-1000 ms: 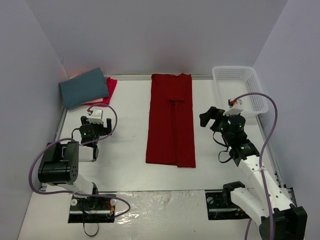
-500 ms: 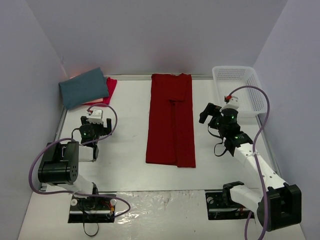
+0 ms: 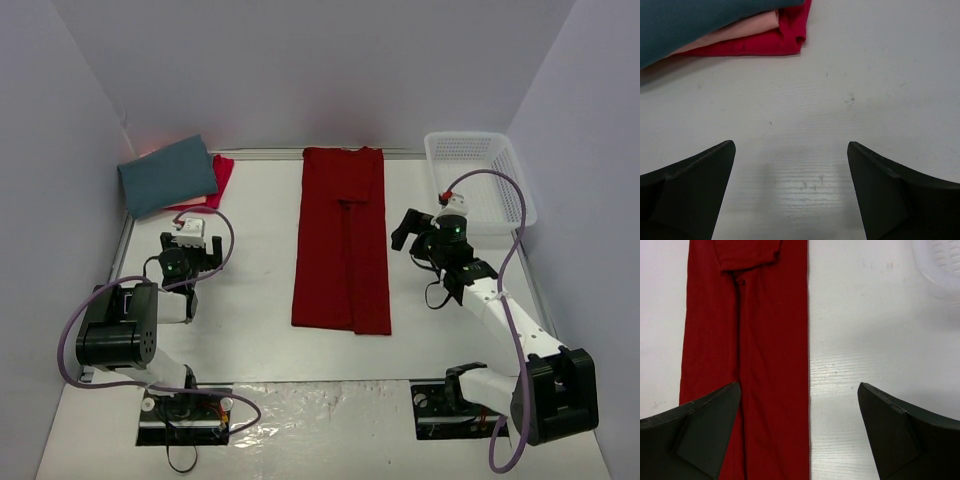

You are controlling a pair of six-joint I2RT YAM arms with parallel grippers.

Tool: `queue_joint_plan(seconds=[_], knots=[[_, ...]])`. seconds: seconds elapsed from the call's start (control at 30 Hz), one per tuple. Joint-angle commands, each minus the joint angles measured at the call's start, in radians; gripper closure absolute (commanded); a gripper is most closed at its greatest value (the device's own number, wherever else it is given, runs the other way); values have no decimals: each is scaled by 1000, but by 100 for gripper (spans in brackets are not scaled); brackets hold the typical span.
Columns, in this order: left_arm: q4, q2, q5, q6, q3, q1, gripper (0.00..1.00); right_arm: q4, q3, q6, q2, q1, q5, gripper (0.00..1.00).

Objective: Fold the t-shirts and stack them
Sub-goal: Rotate the tshirt 90 degrees

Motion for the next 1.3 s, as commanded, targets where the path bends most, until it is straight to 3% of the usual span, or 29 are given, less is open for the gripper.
queue_joint_plan(seconds=[0.0, 0.2, 0.3, 0.47, 0.53, 0.57, 0.63, 0.73, 0.8, 0.93, 1.03, 1.1, 1.27], knots=[[32, -9, -57, -18, 23, 0, 6, 37, 47, 12, 41, 9, -21, 0], [-44, -105, -140, -29, 32, -8, 6, 30, 59, 10, 84, 12, -22, 0], [-213, -193, -218, -29, 71, -23, 6, 23, 58, 2, 78, 12, -10, 0], [-627, -314, -292, -136, 235, -35, 6, 8, 61, 4, 69, 15, 5, 0], [-754, -363, -243, -313, 293, -35, 6, -3, 68, 5, 71, 15, -2, 0], [-772, -375, -126, -368, 307, -35, 6, -13, 78, 2, 69, 16, 1, 0], [-790, -405, -62, -486, 343, -72, 6, -52, 104, -10, 71, 16, 5, 0], [-877, -428, 12, -551, 379, -75, 6, -73, 105, -1, 52, 18, 19, 0], [-875, -422, 79, -572, 373, -75, 6, -66, 90, 16, 38, 18, 22, 0], [-602, -360, 283, -684, 295, -69, 6, -43, 62, 35, 26, 18, 19, 0], [-508, -259, 422, -710, 290, -72, 6, -33, 39, 48, 11, 16, 24, 0], [-599, -196, 429, -701, 324, -74, 6, -32, 29, 53, -5, 19, 25, 0], [-517, -239, 429, -712, 244, -77, 6, -36, 13, 41, -32, 24, 21, 0]])
